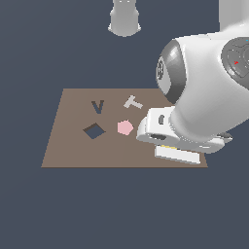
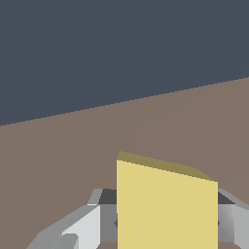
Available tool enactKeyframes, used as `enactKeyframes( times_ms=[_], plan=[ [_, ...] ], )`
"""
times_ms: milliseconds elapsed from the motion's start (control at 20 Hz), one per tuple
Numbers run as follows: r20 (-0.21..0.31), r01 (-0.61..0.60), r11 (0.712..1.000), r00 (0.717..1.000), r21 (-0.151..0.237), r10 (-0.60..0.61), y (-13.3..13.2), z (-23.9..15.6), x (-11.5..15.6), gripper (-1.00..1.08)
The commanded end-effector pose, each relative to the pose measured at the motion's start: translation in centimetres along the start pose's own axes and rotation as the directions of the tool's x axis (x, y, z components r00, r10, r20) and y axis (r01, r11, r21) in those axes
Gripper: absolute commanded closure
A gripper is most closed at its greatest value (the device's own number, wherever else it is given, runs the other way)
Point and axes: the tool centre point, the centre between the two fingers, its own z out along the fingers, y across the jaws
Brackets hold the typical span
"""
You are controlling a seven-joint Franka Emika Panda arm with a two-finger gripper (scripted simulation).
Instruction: Insert a designated object into the corresponding slot on a board.
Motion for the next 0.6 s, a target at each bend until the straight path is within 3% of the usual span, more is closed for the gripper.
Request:
enactKeyframes(
  times_ms=[0, 550],
  plan=[
    [0.0, -0.001, 1.0, 1.0, 0.0, 0.001, 0.08, 0.04, 0.03, 1.08],
    [0.0, -0.071, 0.997, 0.997, 0.0, 0.071, 0.47, -0.04, 0.83, 1.08]
  ],
)
